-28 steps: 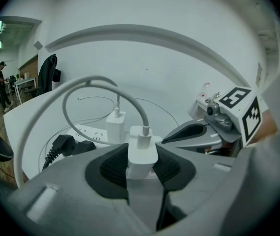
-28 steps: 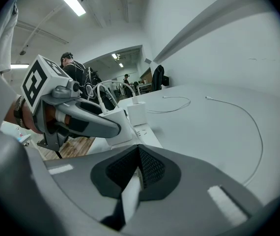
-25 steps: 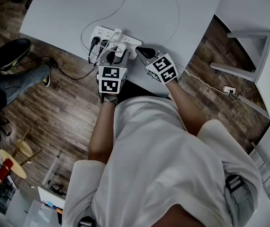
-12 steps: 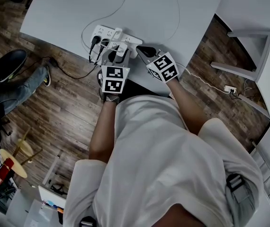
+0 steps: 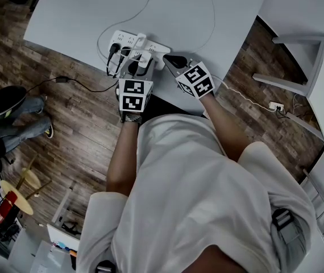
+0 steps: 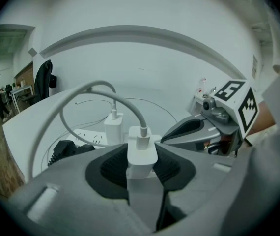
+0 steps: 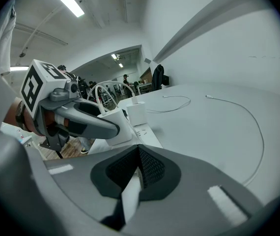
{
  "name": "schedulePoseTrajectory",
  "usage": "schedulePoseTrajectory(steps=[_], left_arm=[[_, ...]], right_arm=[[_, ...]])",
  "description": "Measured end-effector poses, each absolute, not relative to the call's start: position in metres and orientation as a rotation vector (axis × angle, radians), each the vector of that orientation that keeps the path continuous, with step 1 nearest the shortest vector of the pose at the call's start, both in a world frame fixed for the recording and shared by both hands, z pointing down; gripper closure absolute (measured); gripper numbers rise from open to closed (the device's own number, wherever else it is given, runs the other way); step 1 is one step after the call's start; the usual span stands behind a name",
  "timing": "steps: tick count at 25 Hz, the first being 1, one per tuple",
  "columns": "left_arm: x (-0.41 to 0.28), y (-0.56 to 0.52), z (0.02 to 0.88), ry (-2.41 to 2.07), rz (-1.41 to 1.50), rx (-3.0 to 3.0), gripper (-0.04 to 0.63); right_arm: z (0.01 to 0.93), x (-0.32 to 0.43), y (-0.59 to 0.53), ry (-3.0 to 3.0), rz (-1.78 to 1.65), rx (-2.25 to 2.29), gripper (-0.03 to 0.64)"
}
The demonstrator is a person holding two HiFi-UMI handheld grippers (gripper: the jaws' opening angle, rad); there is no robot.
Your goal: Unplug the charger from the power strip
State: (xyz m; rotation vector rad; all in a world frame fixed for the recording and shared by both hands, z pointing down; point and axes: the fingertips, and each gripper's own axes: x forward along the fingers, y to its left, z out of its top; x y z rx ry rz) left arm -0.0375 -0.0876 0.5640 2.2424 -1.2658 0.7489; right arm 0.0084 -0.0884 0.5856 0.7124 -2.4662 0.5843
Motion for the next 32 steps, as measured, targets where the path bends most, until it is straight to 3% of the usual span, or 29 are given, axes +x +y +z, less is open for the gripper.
schedulePoseTrajectory(steps=[6, 23, 32], left_arm=[[-0.0337, -0.0882, 0.5627, -1.28, 0.866, 2.286, 0.453], [-0.0395, -0.0895, 0.5623, -1.244, 0.665, 2.209, 0.453], [-0.0358, -0.0876, 0.5612, -1.267, 0.849, 2.275, 0.453]], right_arm=[[0.5854, 0.0078, -0.089, -2.465, 0.586, 0.715, 0.615], [0.5866, 0.008, -0.089, -2.463, 0.586, 0.721, 0.615], [0.5858, 0.0082, -0.0882, -2.465, 0.583, 0.722, 0.615]])
